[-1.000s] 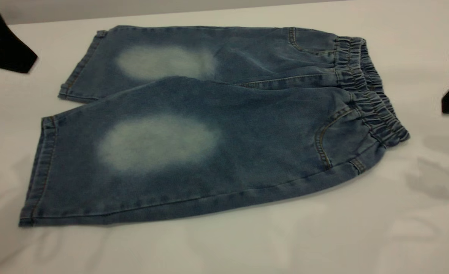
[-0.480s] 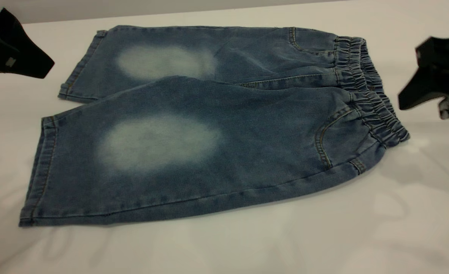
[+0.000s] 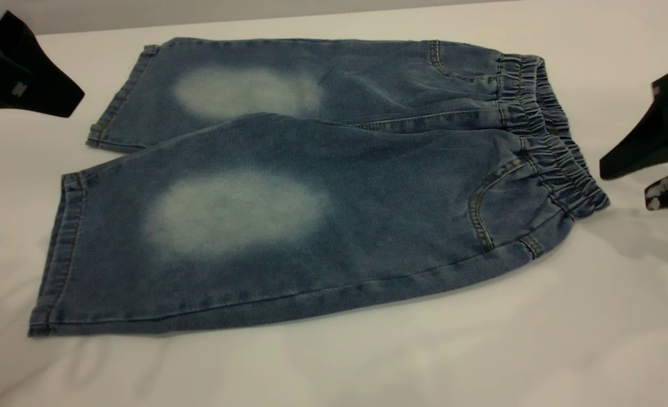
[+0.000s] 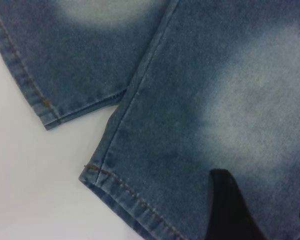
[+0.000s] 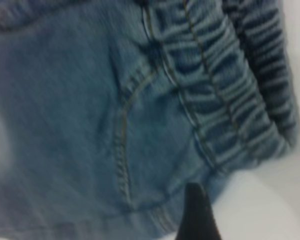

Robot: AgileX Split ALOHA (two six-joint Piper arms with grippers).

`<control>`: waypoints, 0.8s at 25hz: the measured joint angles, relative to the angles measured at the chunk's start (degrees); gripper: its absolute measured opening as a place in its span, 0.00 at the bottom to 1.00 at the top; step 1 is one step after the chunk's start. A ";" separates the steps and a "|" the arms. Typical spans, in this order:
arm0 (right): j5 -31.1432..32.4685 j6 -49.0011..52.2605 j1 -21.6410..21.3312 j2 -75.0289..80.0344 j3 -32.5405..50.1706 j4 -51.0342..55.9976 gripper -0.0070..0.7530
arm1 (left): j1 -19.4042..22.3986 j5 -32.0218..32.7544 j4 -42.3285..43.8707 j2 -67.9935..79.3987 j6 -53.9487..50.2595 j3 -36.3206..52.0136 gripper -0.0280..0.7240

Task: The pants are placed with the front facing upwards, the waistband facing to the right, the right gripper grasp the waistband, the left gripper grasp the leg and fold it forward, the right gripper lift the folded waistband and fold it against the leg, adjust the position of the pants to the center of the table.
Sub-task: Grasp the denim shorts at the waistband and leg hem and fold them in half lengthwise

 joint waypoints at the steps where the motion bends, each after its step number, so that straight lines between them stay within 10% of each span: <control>1: 1.11 -2.25 -0.61 0.60 0.00 2.08 0.57 | 0.00 -0.03 0.05 0.00 0.00 0.00 0.48; 20: 7.29 -12.73 -1.60 12.04 0.00 11.76 0.57 | 0.00 -0.04 0.12 0.00 0.00 0.00 0.48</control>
